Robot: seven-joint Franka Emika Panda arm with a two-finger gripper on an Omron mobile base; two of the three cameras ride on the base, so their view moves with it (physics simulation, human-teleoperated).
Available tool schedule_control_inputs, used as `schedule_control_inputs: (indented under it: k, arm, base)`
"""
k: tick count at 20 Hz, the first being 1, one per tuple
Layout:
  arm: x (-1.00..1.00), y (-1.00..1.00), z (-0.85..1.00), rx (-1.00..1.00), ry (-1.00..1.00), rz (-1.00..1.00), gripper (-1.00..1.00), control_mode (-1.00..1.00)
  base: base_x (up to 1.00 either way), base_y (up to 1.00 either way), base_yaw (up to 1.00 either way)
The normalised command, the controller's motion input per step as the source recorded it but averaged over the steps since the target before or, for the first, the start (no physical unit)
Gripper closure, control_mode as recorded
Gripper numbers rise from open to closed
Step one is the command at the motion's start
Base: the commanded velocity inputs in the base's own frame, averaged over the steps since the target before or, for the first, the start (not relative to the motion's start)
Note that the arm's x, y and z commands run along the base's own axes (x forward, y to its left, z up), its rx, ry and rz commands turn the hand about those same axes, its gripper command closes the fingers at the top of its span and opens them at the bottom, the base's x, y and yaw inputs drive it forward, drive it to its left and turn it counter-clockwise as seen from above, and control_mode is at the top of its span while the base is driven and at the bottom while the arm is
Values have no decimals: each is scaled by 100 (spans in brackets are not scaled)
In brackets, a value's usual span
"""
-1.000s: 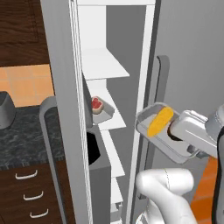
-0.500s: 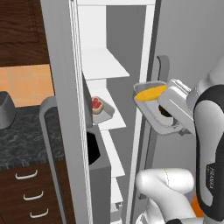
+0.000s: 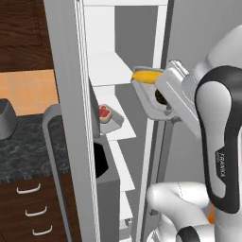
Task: Take the meat container that has the steak and place it on the second highest rack of the freezer. Then take the vegetable container that has the corn and bell pepper and place it on the highest rack of the freezer.
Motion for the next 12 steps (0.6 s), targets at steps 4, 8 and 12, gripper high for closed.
schedule_control_inputs:
  k: [4, 8, 12]
  arm:
    - [92, 7, 4, 2, -2, -3, 100, -100]
    - [75, 33, -1, 0, -7, -1, 100, -100]
    - [79, 17, -6, 0, -12, -1, 100, -100]
  base:
    - [0, 0, 0]
    - [0, 0, 0]
    - [0, 0, 0]
